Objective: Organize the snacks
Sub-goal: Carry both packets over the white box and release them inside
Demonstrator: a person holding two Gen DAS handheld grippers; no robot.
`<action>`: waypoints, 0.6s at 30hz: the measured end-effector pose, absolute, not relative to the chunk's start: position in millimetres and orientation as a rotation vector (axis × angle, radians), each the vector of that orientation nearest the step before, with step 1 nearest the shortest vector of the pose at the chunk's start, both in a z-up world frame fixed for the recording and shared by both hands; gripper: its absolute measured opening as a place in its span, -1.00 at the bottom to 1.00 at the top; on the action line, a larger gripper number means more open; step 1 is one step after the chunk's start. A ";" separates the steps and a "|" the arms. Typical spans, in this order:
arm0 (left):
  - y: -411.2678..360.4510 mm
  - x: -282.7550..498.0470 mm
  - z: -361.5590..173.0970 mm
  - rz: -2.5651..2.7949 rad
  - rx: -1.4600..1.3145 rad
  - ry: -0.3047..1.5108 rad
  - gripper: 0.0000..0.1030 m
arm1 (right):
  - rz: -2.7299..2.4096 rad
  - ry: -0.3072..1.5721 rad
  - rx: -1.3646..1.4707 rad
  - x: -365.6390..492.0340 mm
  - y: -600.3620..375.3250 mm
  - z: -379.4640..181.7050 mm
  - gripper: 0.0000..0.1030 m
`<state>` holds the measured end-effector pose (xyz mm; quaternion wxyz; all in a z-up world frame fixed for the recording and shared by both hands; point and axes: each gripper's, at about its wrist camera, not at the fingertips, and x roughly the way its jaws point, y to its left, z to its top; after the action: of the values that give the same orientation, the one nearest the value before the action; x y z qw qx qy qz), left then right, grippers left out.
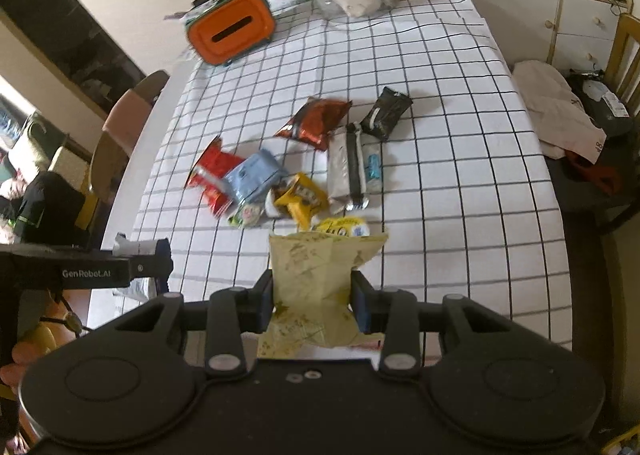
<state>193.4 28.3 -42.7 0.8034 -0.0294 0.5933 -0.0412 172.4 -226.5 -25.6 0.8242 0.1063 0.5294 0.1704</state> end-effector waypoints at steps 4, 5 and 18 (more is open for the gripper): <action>20.7 171.4 -39.0 -0.127 -0.045 1.278 0.09 | 0.376 1.133 0.216 151.6 -222.0 -25.3 -0.26; 18.6 165.7 -38.7 -0.136 -0.041 1.279 0.09 | 0.377 1.135 0.214 146.9 -220.9 -25.4 -0.26; -6.5 104.3 -51.2 -0.203 0.003 1.313 0.10 | 0.385 1.185 0.200 94.7 -213.0 -47.5 -0.26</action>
<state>104.3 -6.5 -51.2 0.7873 0.0015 0.6093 -0.0943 94.7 -213.0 -47.5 0.8076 0.0933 0.5538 0.1799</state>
